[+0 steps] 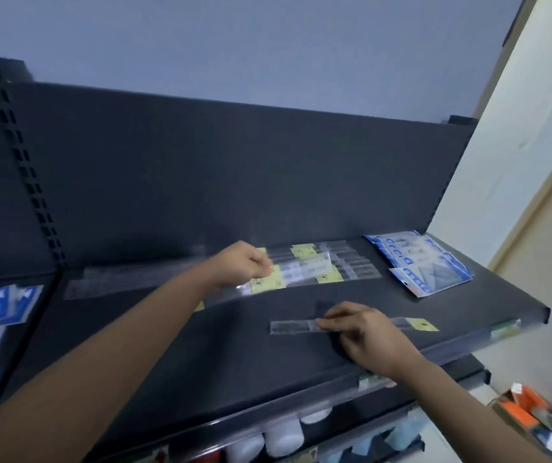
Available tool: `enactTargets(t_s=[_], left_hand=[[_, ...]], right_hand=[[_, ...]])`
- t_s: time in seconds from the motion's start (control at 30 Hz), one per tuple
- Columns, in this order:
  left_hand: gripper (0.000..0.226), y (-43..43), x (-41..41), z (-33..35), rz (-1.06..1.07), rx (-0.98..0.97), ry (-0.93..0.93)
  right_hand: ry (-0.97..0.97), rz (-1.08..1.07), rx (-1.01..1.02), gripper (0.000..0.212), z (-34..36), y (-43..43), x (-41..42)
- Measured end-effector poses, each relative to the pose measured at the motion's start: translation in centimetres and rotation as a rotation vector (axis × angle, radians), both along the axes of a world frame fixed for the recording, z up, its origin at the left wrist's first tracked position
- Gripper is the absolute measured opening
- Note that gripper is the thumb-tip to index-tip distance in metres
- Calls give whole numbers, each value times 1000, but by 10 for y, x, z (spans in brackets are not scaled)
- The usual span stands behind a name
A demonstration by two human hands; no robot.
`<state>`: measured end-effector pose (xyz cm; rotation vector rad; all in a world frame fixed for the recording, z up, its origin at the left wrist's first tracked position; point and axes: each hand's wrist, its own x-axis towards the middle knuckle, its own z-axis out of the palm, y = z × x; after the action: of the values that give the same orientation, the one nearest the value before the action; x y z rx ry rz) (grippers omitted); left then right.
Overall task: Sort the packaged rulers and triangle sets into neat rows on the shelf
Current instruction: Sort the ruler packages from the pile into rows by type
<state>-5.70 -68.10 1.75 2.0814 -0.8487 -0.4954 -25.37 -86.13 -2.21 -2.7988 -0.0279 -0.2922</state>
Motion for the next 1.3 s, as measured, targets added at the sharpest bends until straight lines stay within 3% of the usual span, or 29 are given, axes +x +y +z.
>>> enactTargets(t_s=[0.23,0.37,0.47,0.7,0.8,0.87,0.97,1.1,1.23,1.3], left_hand=[[4,-106,3,-28,-41,20,-47],[4,-139,-1,-43,22,50,-183],[1,-151,-5,-48,100,80,-291],[6,-158,-20,-50,162,140,-314],[22,-152,-31,-46,245,216,-498],[20,-148,-40,-40,301,137,-574],[10,-136,-57,-26,359,-37,-402],[22,-117,-69,-7,363,-132,-61],[38,-117,-72,1,244,-197,407],[45,-117,-70,2,196,-281,490]], right_hand=[[13,39,71,46,-6,-67,21],[32,126,123,48,-14,-91,26],[28,203,103,48,-16,-110,30],[-9,346,124,47,-17,-135,31],[-56,390,116,47,-18,-138,28],[-100,414,104,45,-16,-139,28],[-229,476,34,39,-6,-138,33],[-405,639,-22,39,1,-131,40],[-472,716,83,29,4,-114,42],[-483,712,130,30,3,-110,45]])
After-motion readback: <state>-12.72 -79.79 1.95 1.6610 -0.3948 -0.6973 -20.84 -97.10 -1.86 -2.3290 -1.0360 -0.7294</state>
